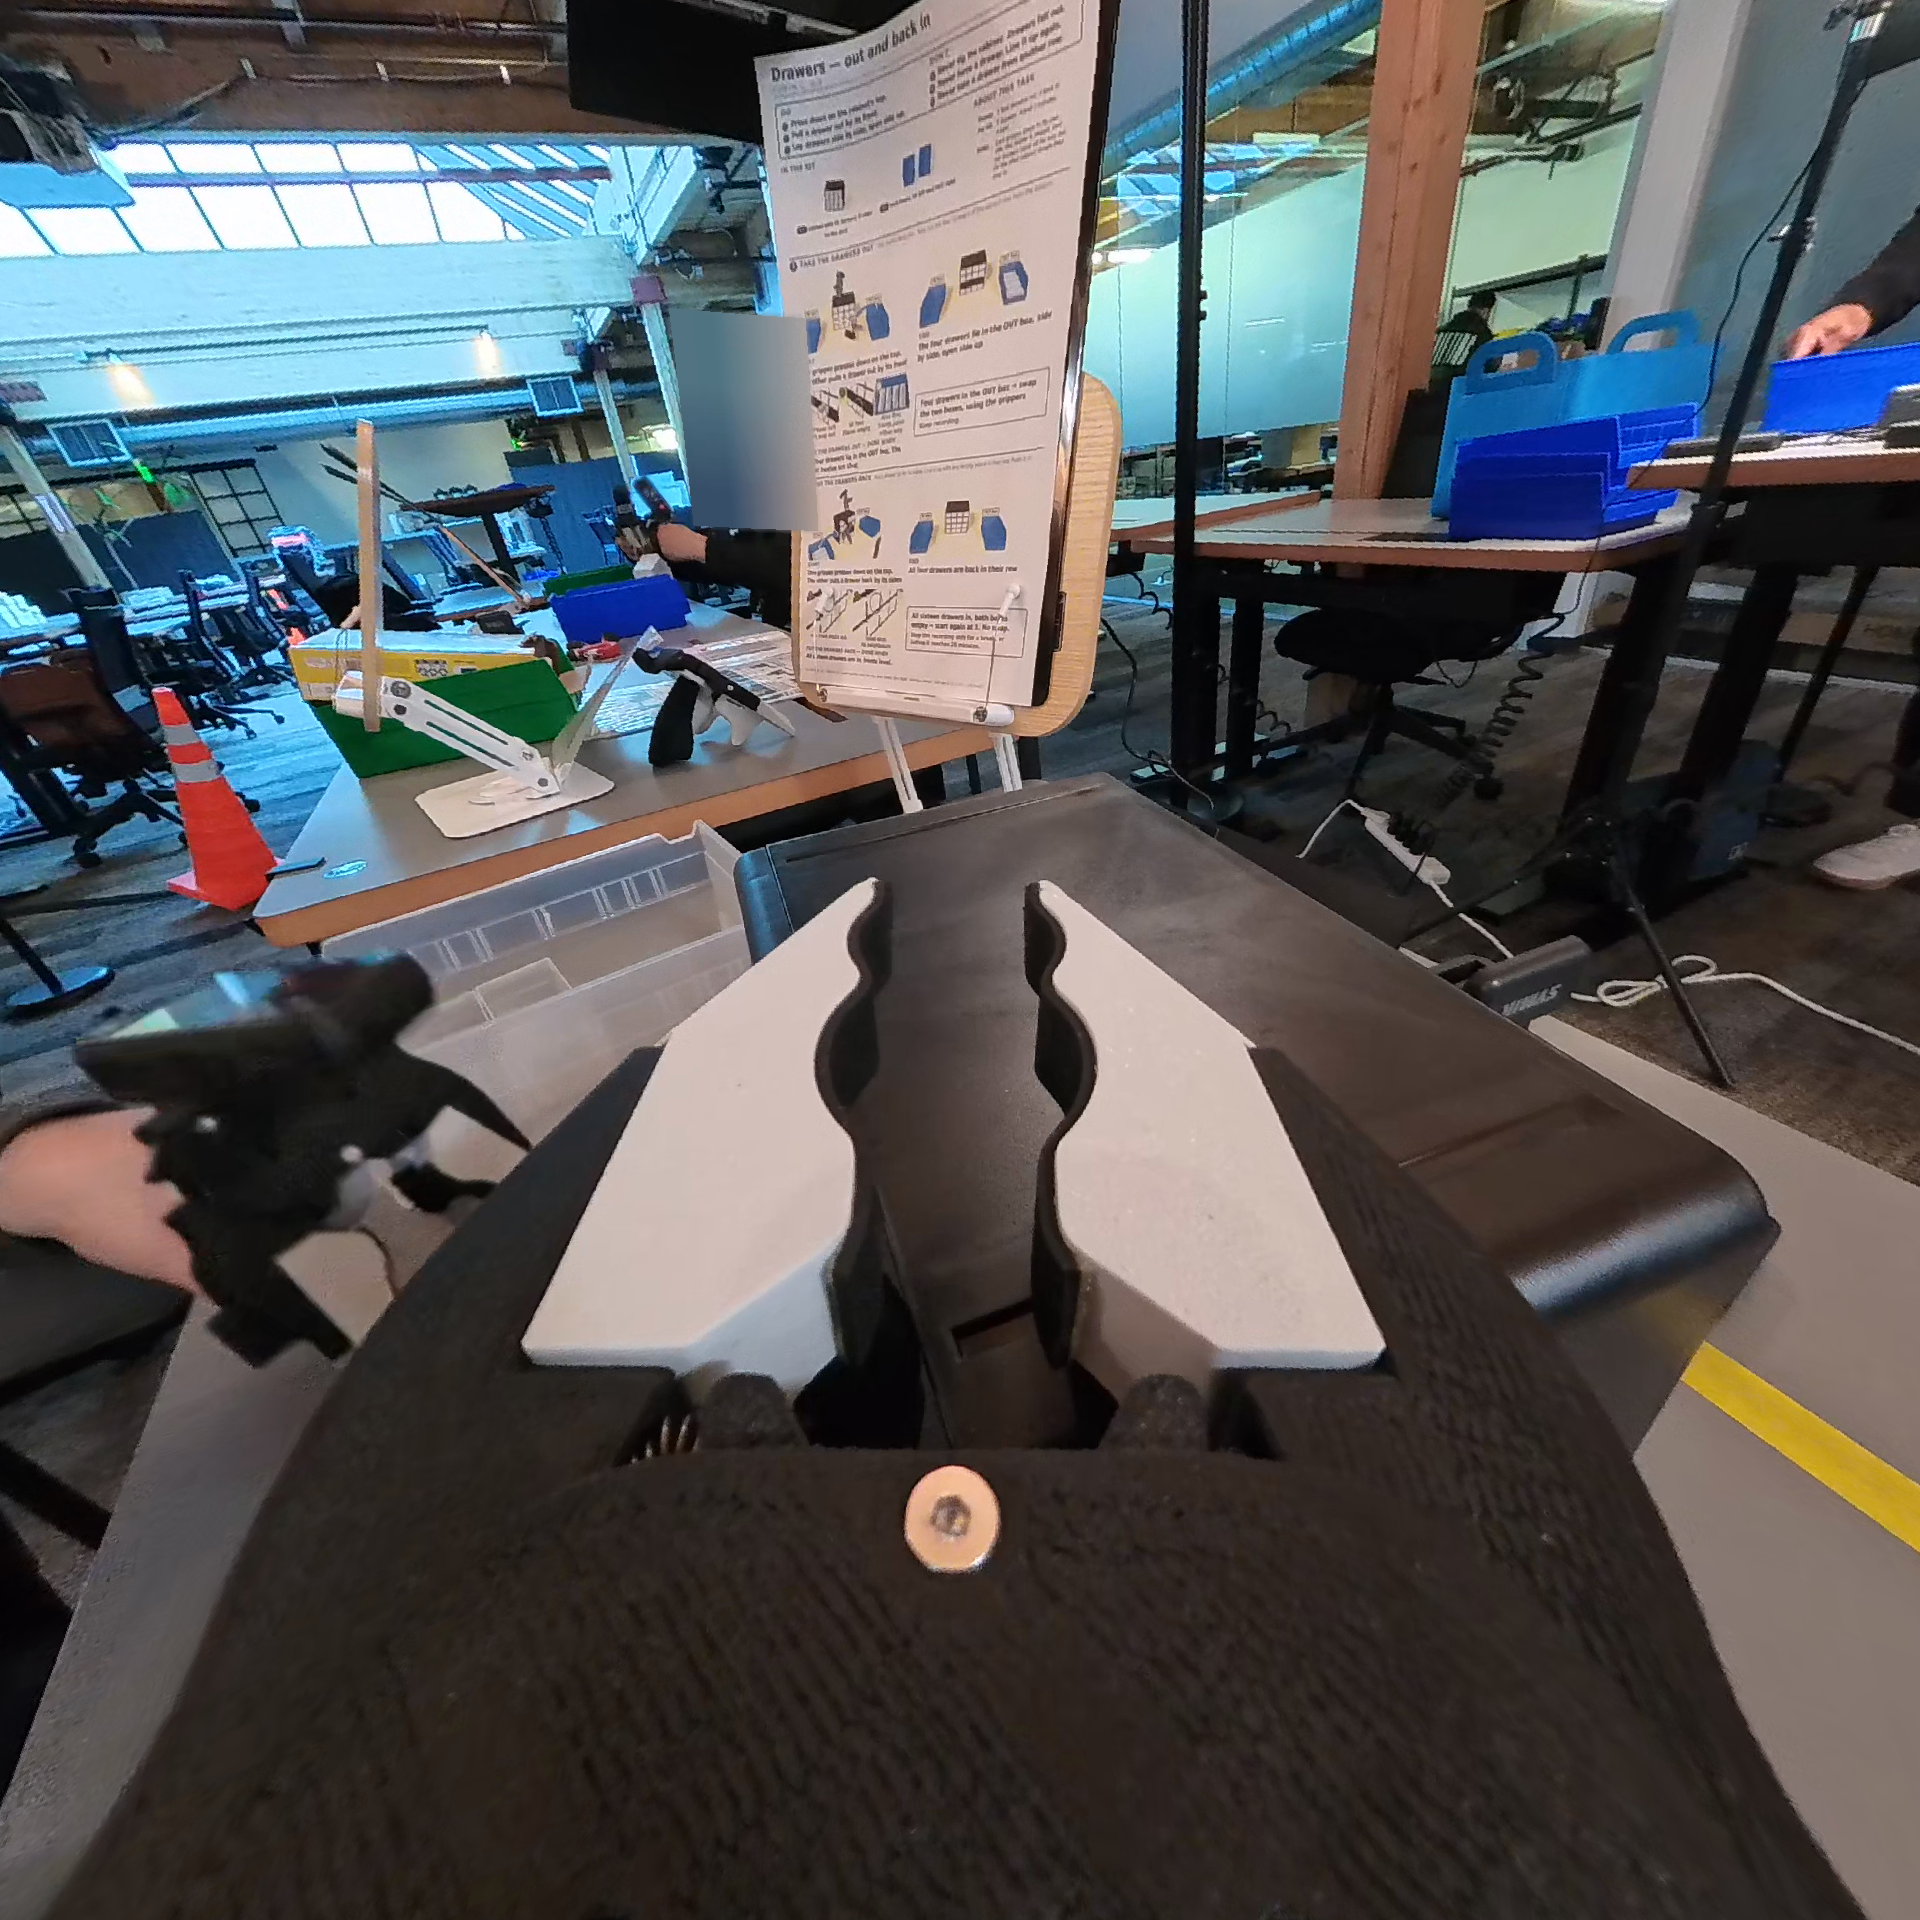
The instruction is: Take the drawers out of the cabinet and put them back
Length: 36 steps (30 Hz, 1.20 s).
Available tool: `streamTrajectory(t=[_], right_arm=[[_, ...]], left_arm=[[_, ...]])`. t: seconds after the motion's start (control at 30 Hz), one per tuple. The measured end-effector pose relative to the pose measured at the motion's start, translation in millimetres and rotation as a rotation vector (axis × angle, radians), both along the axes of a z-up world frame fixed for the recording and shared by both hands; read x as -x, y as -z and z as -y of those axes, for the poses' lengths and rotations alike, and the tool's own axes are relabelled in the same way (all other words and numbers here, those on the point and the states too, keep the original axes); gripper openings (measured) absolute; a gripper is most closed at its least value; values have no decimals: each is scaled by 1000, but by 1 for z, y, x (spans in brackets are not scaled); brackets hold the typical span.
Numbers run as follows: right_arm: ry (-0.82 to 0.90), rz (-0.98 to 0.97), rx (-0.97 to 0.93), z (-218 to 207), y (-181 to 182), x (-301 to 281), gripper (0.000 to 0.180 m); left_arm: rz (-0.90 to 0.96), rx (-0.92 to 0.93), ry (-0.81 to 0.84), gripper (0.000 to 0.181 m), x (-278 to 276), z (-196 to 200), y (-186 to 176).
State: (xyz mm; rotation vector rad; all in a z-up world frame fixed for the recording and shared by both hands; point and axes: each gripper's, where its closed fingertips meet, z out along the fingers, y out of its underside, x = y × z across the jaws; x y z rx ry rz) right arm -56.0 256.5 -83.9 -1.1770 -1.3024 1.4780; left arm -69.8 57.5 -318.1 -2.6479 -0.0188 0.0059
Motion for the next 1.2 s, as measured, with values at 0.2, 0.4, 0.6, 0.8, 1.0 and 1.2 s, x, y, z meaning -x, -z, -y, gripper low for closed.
streamTrajectory(t=[0.2,0.4,0.6,0.8,1.0,1.2], right_arm=[[-8,-6,11,0,-1,0,24],[-10,-13,19,-1,-1,-1,24],[-5,-11,15,-1,-1,0,24],[4,-5,4,-1,0,0,22],[26,17,-31,-1,2,1,22],[17,8,-14,-1,1,1,21]], left_arm=[[130,-474,-7,117,-19,26,-38],[87,-522,26,126,-31,45,0],[99,-474,-21,103,-23,43,23],[100,-463,-42,71,-20,42,25],[94,-628,-146,65,-22,22,-3],[-50,-766,-304,64,-5,-5,-36]])
